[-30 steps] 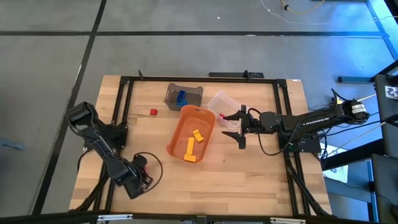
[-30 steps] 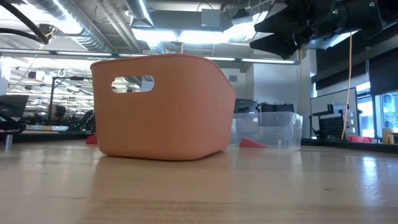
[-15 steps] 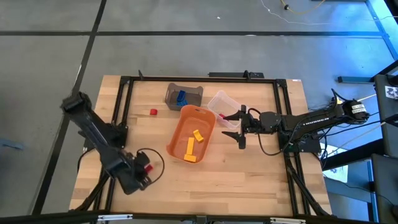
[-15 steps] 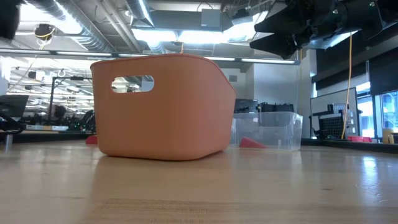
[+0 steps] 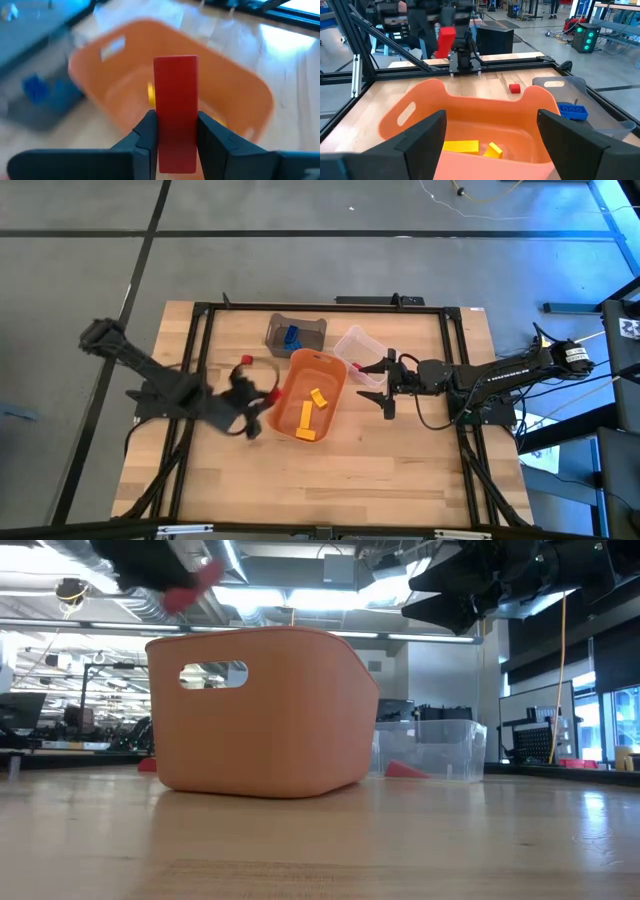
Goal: Sort & place blocks by color
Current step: Put the bottom red block into the transparent bin
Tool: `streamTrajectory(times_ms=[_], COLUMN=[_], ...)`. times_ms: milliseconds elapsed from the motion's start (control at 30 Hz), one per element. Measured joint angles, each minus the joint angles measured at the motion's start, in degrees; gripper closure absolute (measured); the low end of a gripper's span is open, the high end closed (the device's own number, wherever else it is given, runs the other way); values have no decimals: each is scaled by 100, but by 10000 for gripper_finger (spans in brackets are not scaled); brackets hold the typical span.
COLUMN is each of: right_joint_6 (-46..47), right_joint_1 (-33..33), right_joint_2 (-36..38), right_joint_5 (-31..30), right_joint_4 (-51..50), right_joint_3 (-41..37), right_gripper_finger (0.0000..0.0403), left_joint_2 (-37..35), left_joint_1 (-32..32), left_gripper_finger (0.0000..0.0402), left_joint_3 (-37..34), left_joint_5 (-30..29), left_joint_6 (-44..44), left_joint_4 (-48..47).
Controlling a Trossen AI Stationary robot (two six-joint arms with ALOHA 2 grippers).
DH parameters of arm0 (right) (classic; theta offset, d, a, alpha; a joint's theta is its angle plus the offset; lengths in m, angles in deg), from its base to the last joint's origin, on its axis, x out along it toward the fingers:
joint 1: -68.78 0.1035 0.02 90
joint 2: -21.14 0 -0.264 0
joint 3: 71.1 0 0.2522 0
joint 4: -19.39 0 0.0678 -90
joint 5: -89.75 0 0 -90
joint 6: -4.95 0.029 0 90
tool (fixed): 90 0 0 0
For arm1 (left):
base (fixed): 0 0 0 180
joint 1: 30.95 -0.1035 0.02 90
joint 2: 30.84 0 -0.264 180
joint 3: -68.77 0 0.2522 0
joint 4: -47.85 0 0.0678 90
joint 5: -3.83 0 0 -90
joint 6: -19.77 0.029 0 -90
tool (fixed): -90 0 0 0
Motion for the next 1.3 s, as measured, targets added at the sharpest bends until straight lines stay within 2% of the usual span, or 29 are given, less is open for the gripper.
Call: streamTrajectory(times_ms=[133,233,400,600,667,1300], right_joint_6=[-15,-11,-37,-149,-149,24], right_joint_1=[0,0,0,0,0,2], right_joint_2=[0,2,2,2,2,2], right_joint_5=[-2,-2,0,-2,-2,2], right_joint_4=[31,37,16,38,42,-22], right_joint_3=[0,0,0,0,0,0], right_gripper_finger=[91,91,91,91,91,91], left_joint_2=[21,149,436,981,1103,1108], left_joint_1=[-1113,-1860,-2575,-2538,-2522,-2523], left_gripper_finger=[314,314,314,314,314,314], left_joint_3=[-274,-741,-1737,-2560,-2581,-2544], left_joint_5=[1346,2313,3309,3404,3410,3445], left_joint_6=[1978,2867,3103,2938,2879,2849], left_joint_4=[1823,3367,5728,7853,8085,8101])
